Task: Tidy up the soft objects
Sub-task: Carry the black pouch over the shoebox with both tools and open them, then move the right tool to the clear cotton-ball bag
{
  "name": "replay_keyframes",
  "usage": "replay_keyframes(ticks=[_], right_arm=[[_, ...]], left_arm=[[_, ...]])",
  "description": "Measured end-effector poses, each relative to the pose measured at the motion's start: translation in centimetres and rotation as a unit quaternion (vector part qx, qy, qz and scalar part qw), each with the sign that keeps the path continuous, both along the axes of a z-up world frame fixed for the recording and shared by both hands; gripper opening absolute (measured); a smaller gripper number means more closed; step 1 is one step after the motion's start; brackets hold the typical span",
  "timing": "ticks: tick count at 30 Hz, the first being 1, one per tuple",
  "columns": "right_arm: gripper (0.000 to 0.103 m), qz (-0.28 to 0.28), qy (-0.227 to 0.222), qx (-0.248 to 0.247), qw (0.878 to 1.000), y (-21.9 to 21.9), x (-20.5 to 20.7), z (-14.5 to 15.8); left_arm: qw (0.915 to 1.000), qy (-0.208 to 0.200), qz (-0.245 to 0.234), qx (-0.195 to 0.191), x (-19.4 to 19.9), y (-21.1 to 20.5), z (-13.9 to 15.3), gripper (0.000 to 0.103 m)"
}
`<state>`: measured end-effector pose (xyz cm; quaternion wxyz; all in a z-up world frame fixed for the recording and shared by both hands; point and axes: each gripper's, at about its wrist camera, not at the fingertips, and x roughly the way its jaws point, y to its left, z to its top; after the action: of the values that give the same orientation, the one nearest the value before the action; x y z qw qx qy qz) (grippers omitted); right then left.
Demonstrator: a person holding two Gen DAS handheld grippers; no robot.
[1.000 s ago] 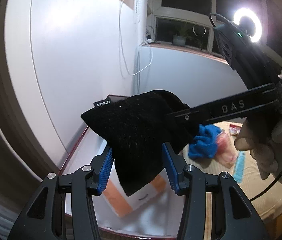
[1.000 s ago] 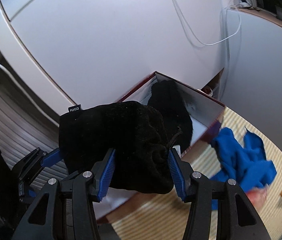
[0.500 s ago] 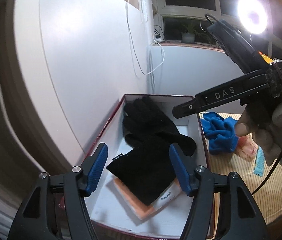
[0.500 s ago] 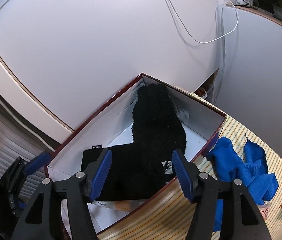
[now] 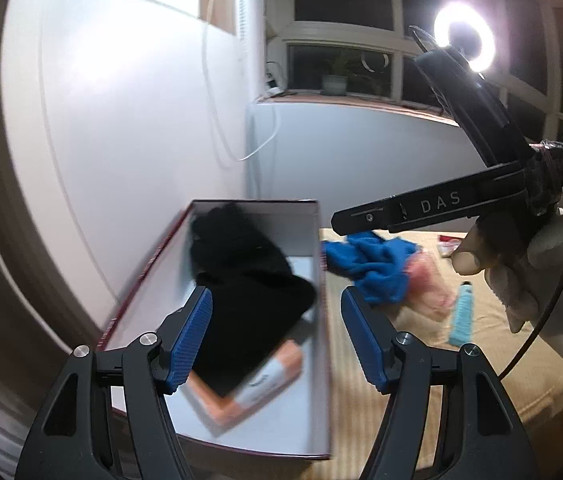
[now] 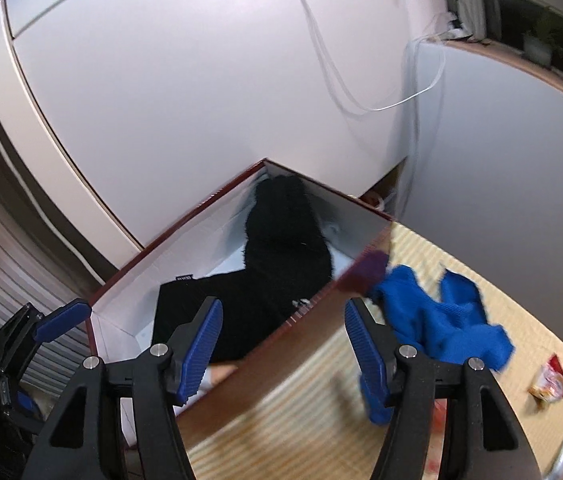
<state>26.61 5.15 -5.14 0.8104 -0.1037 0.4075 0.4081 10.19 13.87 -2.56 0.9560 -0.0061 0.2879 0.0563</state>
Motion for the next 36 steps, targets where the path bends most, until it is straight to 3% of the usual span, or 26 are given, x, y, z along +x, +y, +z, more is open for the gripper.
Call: replay_keyframes(ticks=[9, 20, 29, 31, 36], right_arm=[[0.061, -0.062, -0.017, 0.018, 0.998, -8.1, -1.3, 1.0], [0.061, -0.129, -0.031, 0.014, 0.991, -18.4, -3.8, 0.3], [0.063, -0.180, -0.035, 0.044, 0.982, -25.9, -4.2, -1.2], [0.070, -0.192, -0.046, 0.049, 0.979, -27.2, -4.1, -1.3], [0.071, -0.199, -0.048, 0.059, 0.977, -29.2, -3.7, -1.7]], left_arm=[[0.9968, 0.009, -0.071, -0.036, 0.3, -5.1, 0.4, 0.067], [0.9833, 0.052, -0.151, -0.087, 1.9, -12.1, -1.1, 0.068], [0.9802, 0.079, -0.128, -0.129, 2.1, -13.1, -4.6, 0.068], [0.9794, 0.082, -0.119, -0.141, 2.1, -12.8, -5.3, 0.067], [0.9803, 0.071, -0.086, -0.163, 1.4, -11.7, -6.4, 0.068]])
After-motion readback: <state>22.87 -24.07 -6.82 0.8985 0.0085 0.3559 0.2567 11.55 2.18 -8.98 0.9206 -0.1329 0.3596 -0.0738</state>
